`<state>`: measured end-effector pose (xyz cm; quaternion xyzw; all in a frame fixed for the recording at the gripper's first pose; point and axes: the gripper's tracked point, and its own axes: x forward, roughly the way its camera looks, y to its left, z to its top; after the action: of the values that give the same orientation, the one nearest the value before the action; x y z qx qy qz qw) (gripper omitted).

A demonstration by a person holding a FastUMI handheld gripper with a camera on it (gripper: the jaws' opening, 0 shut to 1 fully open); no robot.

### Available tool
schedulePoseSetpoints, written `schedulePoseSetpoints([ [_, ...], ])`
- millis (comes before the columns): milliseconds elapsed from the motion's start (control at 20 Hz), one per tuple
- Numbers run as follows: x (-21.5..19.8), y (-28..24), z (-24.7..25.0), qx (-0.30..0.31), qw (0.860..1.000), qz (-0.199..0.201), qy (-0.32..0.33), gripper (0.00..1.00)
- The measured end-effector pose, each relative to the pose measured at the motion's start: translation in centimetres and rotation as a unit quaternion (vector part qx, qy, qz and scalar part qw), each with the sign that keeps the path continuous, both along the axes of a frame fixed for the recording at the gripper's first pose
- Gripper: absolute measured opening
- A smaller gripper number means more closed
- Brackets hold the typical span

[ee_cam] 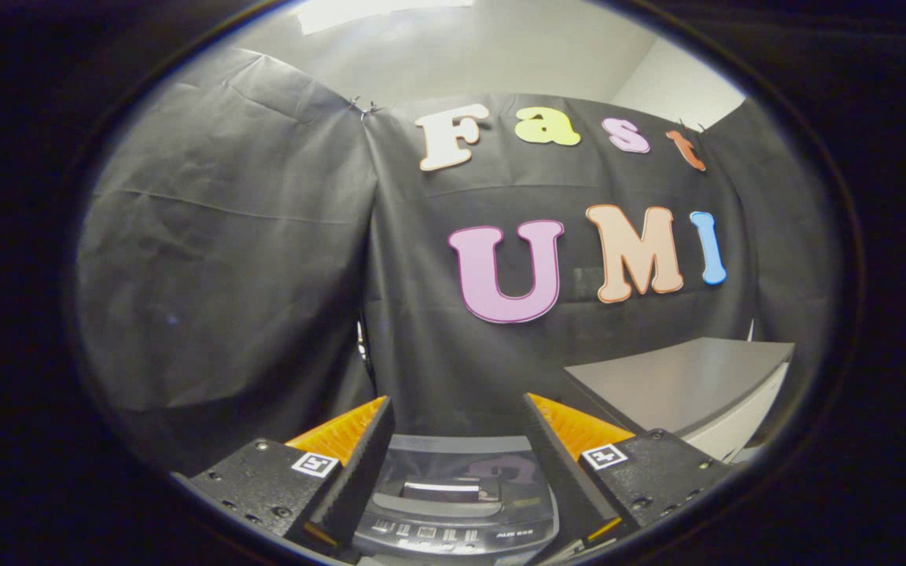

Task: Put the clothes into the washing machine and then close the washing machine lid.

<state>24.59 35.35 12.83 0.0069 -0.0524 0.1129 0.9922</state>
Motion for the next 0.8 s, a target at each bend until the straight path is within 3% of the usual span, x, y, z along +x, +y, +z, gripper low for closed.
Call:
schedulePoseSetpoints([
  [400, -11.3, -3.9, 2.8, 0.064, 0.998, -0.006, -0.005, 0.96],
  [800, -15.7, -8.3, 3.2, 0.062, 0.998, -0.027, -0.017, 0.96],
])
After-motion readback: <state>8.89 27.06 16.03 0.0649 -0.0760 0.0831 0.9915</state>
